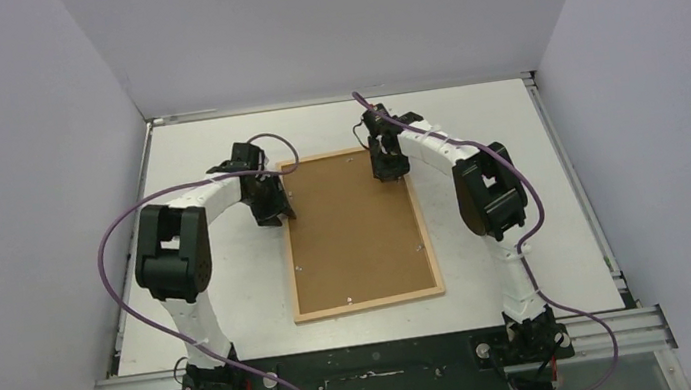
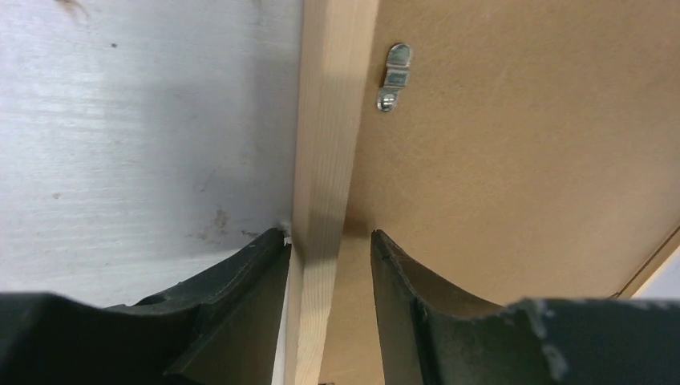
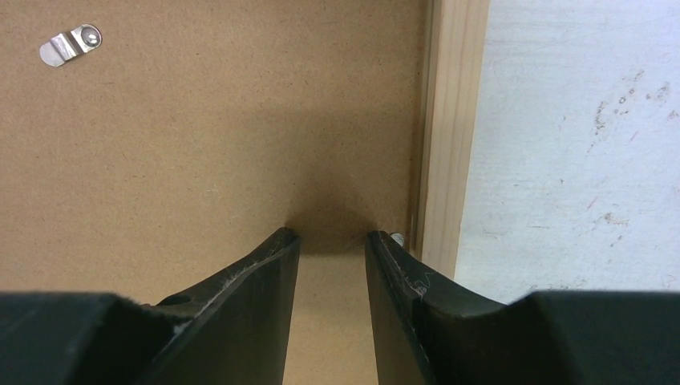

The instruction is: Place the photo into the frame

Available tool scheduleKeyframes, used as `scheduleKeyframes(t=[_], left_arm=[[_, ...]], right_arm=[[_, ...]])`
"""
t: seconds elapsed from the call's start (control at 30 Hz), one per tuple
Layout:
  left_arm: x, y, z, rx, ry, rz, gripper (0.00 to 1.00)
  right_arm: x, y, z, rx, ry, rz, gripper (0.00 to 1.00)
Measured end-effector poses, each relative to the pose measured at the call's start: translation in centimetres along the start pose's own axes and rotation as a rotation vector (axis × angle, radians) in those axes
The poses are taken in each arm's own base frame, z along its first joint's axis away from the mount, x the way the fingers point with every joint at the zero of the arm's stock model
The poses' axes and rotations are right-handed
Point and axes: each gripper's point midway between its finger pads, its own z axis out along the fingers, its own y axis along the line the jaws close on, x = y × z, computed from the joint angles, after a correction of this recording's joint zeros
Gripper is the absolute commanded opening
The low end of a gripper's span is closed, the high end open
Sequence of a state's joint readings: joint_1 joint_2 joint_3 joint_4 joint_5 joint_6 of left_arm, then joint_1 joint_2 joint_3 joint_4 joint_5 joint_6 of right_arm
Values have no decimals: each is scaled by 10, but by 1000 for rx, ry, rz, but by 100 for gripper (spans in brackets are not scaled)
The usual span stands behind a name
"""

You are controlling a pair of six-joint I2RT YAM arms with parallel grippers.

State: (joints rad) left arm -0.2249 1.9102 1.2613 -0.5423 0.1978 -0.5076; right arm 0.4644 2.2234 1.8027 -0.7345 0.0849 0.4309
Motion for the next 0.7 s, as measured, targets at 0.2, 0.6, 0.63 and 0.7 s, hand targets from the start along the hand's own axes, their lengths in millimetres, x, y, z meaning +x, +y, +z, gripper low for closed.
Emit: scheduleKeyframes(t=[0.2, 0.6, 0.63, 0.7], left_arm=[[2, 2, 4, -9, 9, -4, 19], [1, 3, 3, -23, 9, -18, 0], [1, 2, 3, -23, 10, -25, 0], [1, 2, 4, -24, 11, -41, 0]], right_arm=[[1, 1, 0, -8, 3, 0, 37], [1, 2, 0, -8, 5, 18, 36], [2, 1, 1, -5, 7, 24, 36], [1, 0, 1, 0, 3, 37, 36]])
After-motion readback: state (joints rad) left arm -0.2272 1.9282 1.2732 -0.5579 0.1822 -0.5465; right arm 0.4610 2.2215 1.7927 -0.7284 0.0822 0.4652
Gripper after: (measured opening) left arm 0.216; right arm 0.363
